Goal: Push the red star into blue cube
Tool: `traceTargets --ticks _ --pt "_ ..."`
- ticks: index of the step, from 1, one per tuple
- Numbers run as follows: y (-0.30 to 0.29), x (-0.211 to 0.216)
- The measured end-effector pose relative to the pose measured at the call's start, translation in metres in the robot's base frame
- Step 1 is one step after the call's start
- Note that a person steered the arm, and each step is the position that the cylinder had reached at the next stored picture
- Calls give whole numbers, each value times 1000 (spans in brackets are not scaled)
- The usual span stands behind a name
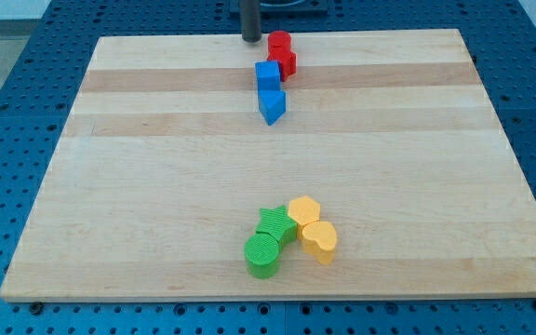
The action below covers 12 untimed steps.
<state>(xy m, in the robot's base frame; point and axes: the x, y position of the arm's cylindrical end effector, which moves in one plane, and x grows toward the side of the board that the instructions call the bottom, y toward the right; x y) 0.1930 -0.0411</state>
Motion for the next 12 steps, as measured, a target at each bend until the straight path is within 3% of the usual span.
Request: traceTargets --ticks 8,10,12 --pt "66 8" --pt "54 -1" --pt "50 18"
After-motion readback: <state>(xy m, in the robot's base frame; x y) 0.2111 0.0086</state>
